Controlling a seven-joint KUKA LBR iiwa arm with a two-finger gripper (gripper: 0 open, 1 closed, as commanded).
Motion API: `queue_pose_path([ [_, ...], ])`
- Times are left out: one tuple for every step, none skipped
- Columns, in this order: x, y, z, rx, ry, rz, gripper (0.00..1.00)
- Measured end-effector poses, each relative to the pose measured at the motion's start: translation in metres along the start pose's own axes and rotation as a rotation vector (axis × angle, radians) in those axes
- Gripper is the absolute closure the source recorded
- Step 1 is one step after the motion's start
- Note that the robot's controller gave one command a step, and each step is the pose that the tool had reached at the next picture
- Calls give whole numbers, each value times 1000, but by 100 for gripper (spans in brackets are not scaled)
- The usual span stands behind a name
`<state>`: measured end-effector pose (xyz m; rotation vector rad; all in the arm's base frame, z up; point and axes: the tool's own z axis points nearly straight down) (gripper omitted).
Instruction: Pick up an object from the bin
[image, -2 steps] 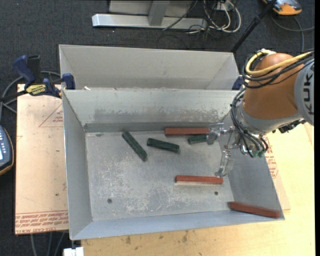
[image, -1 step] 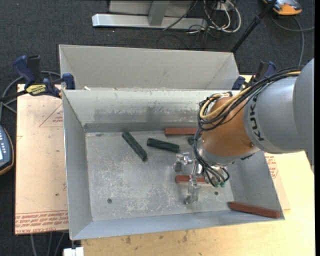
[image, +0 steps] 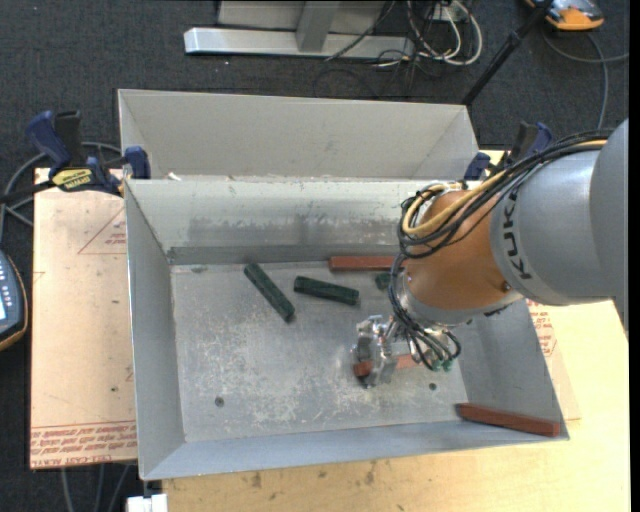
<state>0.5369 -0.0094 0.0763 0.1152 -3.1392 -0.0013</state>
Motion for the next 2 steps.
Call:
queue_pose_path([
  [6,6,-170,1,-12,19,100],
  [25,33,-167,-1,-1,-259,100],
])
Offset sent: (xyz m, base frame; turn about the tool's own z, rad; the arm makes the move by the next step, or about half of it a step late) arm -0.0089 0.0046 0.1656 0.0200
